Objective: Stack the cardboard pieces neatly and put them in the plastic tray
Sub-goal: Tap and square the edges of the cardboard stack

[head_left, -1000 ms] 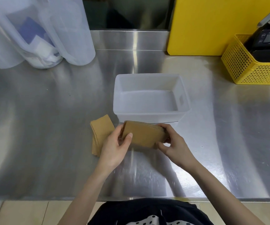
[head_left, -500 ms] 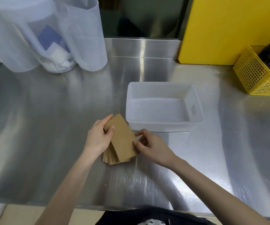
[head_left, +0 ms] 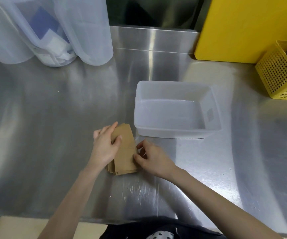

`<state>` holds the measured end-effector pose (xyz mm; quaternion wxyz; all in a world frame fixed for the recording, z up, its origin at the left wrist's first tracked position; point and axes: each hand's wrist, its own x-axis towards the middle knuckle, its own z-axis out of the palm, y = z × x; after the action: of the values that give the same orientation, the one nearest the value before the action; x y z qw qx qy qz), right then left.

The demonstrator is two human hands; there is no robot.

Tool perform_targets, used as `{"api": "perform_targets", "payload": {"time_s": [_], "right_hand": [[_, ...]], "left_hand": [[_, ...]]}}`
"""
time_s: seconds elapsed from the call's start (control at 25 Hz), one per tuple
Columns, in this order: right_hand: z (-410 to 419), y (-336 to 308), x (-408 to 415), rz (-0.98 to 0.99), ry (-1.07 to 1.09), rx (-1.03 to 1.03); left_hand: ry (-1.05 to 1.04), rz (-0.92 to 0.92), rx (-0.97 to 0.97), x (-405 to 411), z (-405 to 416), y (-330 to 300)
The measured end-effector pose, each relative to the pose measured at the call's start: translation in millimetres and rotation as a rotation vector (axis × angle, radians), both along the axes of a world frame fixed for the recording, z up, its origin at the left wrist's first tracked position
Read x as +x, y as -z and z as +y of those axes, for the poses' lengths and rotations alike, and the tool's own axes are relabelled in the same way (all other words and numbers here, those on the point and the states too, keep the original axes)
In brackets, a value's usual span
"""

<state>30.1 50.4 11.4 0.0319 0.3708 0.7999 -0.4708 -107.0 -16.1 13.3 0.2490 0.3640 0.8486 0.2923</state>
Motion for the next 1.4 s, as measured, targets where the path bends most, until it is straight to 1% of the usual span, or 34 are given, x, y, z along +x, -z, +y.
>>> {"api": "perform_targets", "payload": {"time_s": [0.12,0.4,0.52,0.68,0.8,0.88,1.04,1.2,1.4], "right_hand": [[-0.2,3.6,-1.0,0.001,-0.004,-0.004],[1.3,3.6,-2.4,0.025,0.040,-0.067],[3.9,1.3,-7.0,0.026,0.123,-0.245],[11.7,7.1,-18.6,-0.013,0.212,-0.492],[13.7,13.0,-28.6,0.027,0.286,-0.648],[12.0,13.2,-32.1,0.039,0.319,-0.707],[9.9,14.6,-32.1,0.071,0.340,-0.752],[7.5,19.3,-27.4,0.090,0.313,-0.740],[5.1,21.7,-13.8,0.098,0.250,-0.747]], "left_hand": [[-0.041,-0.009,0.044,0.5,-2.4,3.0],[-0.207,-0.277,-0.022,-2.0,-20.7,10.4],[-0.188,-0.323,-0.048,-1.9,-25.9,12.5],[-0.212,-0.535,0.021,0.7,-26.0,6.9],[-0.255,-0.607,0.078,3.0,-25.5,5.0],[-0.281,-0.643,0.116,4.8,-25.9,3.7],[-0.305,-0.681,0.157,9.3,-25.8,0.5],[-0.302,-0.635,0.160,12.7,-28.0,-0.6],[-0.280,-0.704,0.161,16.9,-36.2,2.9]]}}
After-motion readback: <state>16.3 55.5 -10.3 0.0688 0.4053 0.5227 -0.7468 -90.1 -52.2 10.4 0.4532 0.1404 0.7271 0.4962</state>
